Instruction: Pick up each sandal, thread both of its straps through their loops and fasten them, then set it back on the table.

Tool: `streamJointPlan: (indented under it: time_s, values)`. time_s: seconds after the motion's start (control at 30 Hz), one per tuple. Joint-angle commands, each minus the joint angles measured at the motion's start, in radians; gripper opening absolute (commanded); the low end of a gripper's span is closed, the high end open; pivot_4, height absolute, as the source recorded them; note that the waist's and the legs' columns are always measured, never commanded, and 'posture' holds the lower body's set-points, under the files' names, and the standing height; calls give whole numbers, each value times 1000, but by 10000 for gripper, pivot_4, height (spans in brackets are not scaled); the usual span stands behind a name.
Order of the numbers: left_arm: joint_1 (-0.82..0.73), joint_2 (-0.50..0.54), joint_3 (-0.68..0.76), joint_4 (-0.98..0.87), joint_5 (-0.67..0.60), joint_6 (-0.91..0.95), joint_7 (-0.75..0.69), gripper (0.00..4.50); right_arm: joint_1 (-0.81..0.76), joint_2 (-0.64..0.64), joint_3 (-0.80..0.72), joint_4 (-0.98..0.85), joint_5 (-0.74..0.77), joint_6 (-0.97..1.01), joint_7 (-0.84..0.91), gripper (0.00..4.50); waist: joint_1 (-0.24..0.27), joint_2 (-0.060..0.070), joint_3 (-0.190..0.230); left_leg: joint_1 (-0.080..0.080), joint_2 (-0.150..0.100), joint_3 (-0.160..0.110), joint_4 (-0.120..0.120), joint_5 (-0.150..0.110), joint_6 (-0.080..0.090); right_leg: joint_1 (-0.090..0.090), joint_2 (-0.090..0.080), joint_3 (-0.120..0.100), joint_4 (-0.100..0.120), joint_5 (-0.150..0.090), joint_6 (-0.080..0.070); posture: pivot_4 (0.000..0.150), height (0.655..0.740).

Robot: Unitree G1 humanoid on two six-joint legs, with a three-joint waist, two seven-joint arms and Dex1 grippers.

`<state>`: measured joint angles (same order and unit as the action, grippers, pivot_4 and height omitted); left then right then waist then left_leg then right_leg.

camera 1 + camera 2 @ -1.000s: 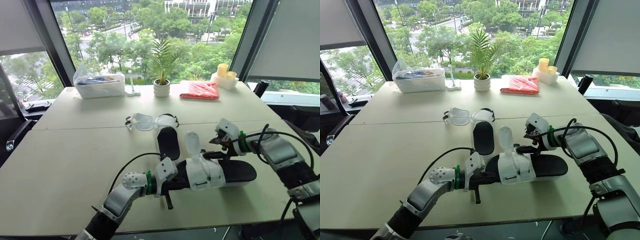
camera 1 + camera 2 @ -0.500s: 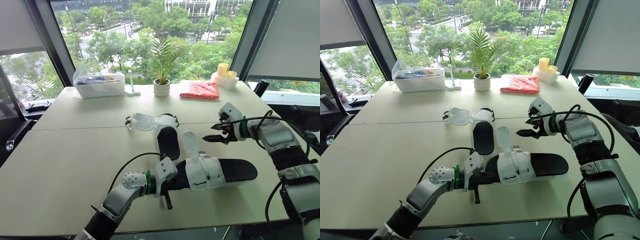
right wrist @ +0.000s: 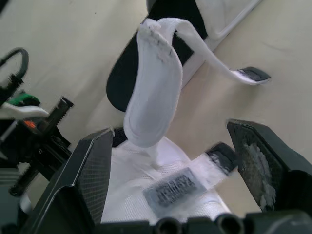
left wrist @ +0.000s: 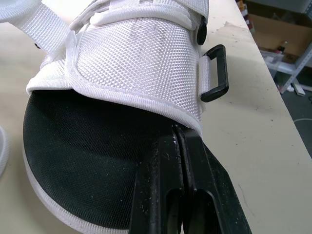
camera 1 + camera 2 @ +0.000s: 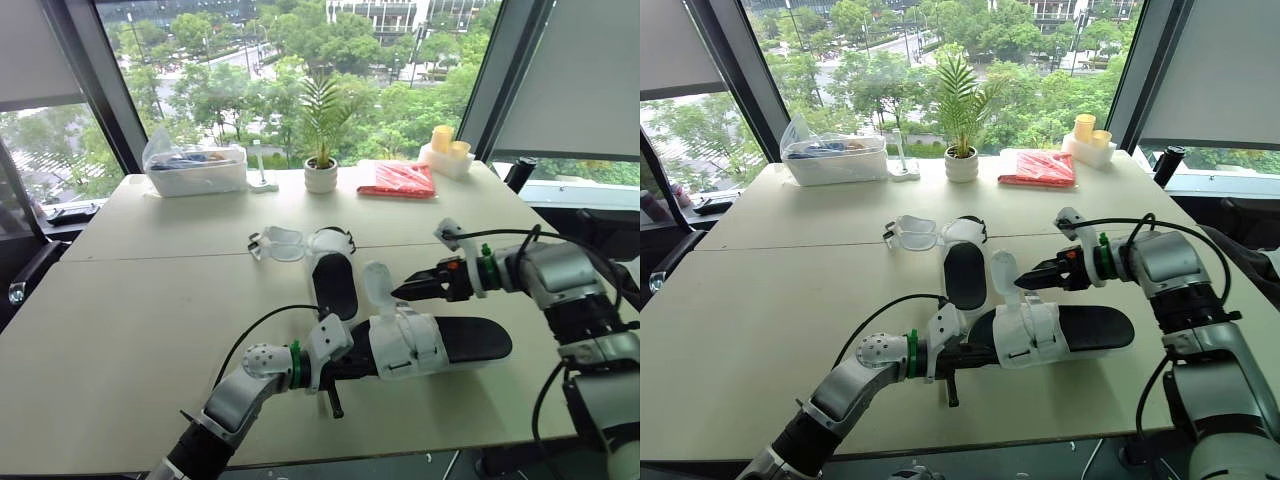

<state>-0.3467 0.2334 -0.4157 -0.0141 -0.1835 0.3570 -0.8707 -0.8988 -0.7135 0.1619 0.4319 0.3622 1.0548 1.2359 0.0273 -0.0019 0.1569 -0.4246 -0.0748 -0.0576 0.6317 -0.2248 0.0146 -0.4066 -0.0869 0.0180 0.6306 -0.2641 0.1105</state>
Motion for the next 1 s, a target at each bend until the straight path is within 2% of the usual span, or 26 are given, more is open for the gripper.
streamJointPlan:
  time_s: [0.03,0.2,0.43,0.6,0.87,0.93,1.0]
  values:
    - [15,12,-6,25,17,10,7,0,-39,45,-33,81,24,-6,1,39626,-1,0,0,0,0,0,0,0,0,0,0,0,0,0,0,1500,7400]
    - [18,16,-2,20,17,13,9,0,-105,140,-25,191,32,-25,35,39626,-14,0,0,0,0,0,0,0,0,0,0,0,0,0,0,1500,7400]
    - [27,17,7,11,18,16,23,0,-234,200,-80,340,51,-7,54,39626,-17,0,0,0,0,0,0,0,0,-1,0,0,1,0,0,1500,7400]
    - [31,16,9,7,19,15,32,0,-301,216,-114,429,47,-14,56,39626,-17,0,0,0,0,0,-1,0,0,-1,0,0,1,0,0,1500,7400]
    - [34,15,8,1,15,16,35,0,-352,218,-129,474,42,-27,73,39626,-18,1,0,0,-1,0,-1,0,0,-1,0,0,1,0,0,1500,7400]
    - [35,14,8,1,14,16,36,0,-358,218,-131,477,42,-26,74,34451,-18,1,0,0,-1,0,-1,0,0,-1,0,0,1,0,0,1500,7400]
    - [35,13,9,1,12,17,36,0,-364,217,-132,476,41,-28,76,26197,-18,1,0,0,-1,0,-1,0,0,-2,0,0,1,0,0,1500,7400]
